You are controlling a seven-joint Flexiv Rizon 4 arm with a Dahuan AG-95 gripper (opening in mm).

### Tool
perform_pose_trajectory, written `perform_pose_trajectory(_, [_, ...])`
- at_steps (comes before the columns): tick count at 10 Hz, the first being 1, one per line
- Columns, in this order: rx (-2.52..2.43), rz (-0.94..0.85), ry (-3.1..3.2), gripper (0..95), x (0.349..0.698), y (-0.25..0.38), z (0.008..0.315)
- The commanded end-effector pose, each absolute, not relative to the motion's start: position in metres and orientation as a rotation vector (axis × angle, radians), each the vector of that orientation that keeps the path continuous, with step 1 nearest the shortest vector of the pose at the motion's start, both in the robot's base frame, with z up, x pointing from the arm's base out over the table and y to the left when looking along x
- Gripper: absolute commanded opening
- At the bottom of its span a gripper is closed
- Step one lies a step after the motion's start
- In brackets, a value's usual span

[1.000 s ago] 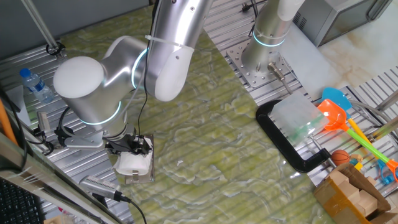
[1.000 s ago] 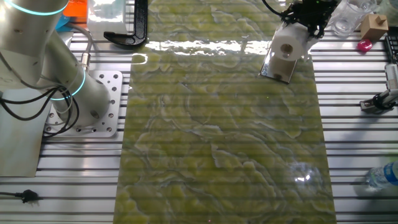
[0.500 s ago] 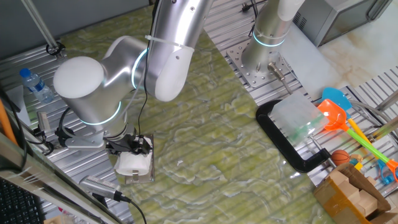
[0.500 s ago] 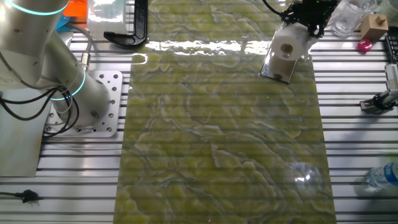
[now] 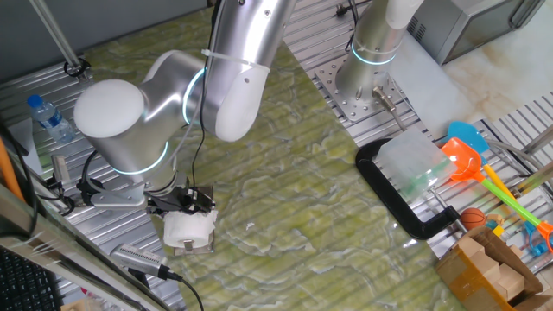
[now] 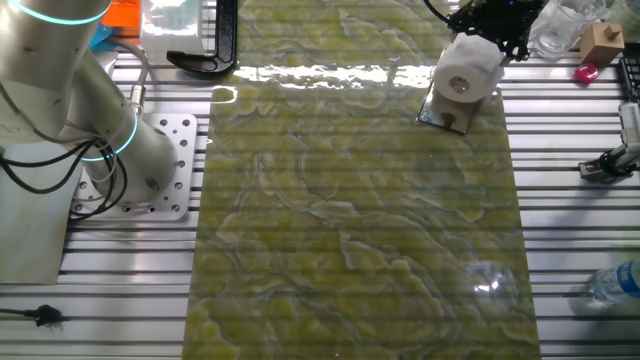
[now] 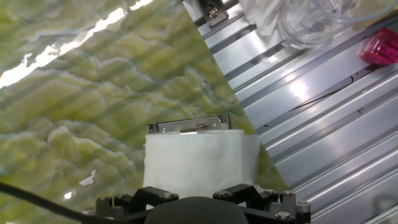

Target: Put the toilet paper on its holder

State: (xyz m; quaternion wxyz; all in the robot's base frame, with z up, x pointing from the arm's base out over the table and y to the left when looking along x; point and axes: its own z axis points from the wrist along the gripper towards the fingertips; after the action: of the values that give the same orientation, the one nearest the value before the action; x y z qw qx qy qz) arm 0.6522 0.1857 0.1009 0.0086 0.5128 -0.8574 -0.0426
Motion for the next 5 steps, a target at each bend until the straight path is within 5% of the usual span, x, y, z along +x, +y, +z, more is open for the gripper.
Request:
perform_pose_trajectory(1, [1.601, -0.128, -2.675, 95.0, 0.6519, 0.1857, 0.1017])
perform_pose_trajectory(5, [1.594, -0.106, -2.659, 95.0, 0.6524, 0.1802, 0.1079])
